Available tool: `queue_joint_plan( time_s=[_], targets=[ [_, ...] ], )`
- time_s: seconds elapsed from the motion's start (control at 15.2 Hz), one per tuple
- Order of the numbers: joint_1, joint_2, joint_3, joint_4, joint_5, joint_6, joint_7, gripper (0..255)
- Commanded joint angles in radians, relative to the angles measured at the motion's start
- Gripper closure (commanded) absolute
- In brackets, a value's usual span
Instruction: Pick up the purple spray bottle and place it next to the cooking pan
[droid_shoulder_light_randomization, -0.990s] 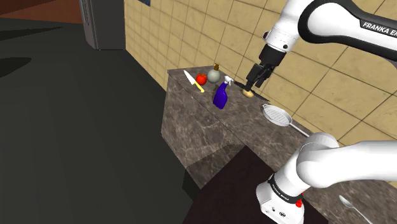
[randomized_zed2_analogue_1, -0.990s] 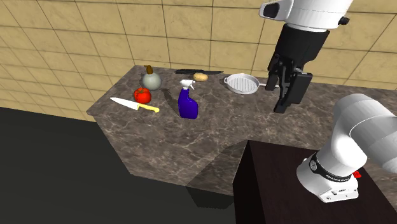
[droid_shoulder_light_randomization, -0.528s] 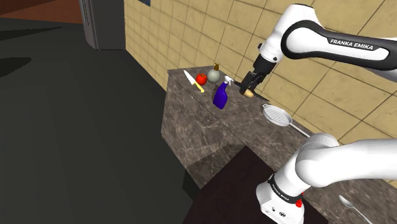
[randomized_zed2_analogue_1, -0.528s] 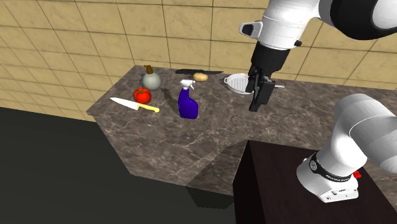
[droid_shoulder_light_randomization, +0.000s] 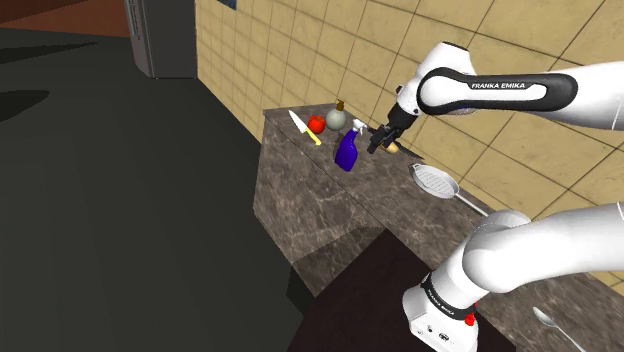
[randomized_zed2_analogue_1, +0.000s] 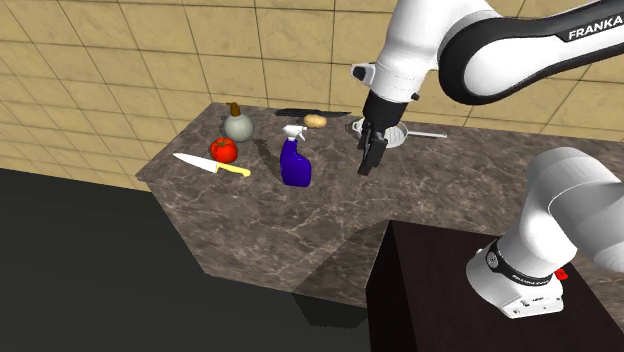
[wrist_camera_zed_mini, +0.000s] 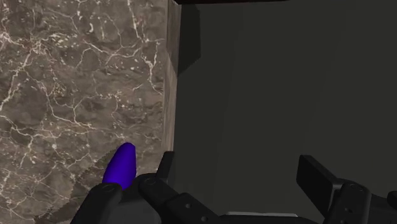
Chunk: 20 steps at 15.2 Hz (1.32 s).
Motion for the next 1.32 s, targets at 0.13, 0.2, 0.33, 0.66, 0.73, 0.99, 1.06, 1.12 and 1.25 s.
queue_joint_plan(
  time_s=[0.13,0.2,0.33,0.66,0.73,0.99,1.06,1.12,1.25],
  targets=[
    [-0.001,0.123,-0.07,0.013,0.007,0.151,-0.076,0],
    [0.002,0.156,-0.089,0.019,0.014,0.187,-0.097,0],
    [0.01,0.224,-0.128,0.034,0.037,0.256,-0.145,0],
    [0.053,0.409,-0.231,0.103,0.165,0.406,-0.308,0],
    [0.063,0.449,-0.25,0.122,0.207,0.43,-0.351,0],
    [0.081,0.619,-0.297,0.219,0.432,0.495,-0.56,0],
    [0.074,0.663,-0.297,0.249,0.496,0.503,-0.616,0],
    [0.063,0.7,-0.292,0.276,0.549,0.507,-0.663,0],
    [0.052,0.73,-0.275,0.285,0.587,0.521,-0.69,0]
  ],
)
